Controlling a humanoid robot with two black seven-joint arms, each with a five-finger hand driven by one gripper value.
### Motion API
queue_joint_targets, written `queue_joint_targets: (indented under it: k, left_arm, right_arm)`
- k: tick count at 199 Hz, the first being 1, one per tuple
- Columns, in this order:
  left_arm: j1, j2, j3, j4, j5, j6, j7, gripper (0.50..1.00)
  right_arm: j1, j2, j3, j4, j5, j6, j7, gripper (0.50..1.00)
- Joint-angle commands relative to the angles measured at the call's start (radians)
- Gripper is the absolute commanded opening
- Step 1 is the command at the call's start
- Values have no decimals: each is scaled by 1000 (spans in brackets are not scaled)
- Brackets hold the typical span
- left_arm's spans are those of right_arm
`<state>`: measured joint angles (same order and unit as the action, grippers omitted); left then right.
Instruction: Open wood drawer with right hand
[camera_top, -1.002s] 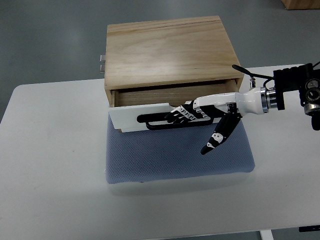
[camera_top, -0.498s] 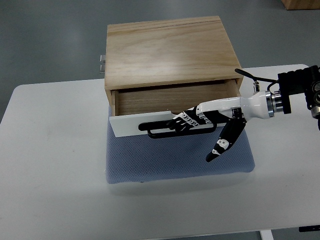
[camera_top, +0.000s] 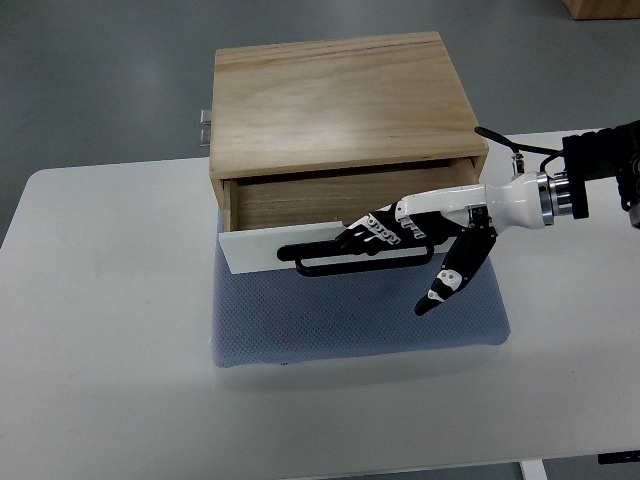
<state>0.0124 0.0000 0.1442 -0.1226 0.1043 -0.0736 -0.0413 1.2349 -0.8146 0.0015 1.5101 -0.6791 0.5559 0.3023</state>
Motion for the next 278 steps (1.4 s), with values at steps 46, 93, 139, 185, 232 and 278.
queue_joint_targets:
  k: [46, 93, 139, 185, 232, 278]
  left_arm:
    - [0, 0, 0, 0, 0, 0, 0, 1000]
    - [0, 0, 0, 0, 0, 0, 0, 1000]
    - [0, 0, 0, 0, 0, 0, 0, 1000]
    - [0, 0, 0, 0, 0, 0, 0, 1000]
    - [0, 0, 0, 0, 0, 0, 0, 1000]
    - [0, 0, 0, 0, 0, 0, 0, 1000]
  right_arm:
    - [54, -66, 0, 30, 21, 55, -2, 944]
    - [124, -159, 0, 39, 79, 55, -2, 944]
    - [182, -189, 9, -99, 222, 55, 8, 944]
    - [57, -80, 140, -488, 625, 55, 8, 944]
    - [-144, 198, 290, -933, 908, -74, -5, 944]
    - [-227, 414, 379, -1163, 943, -191, -58, 942]
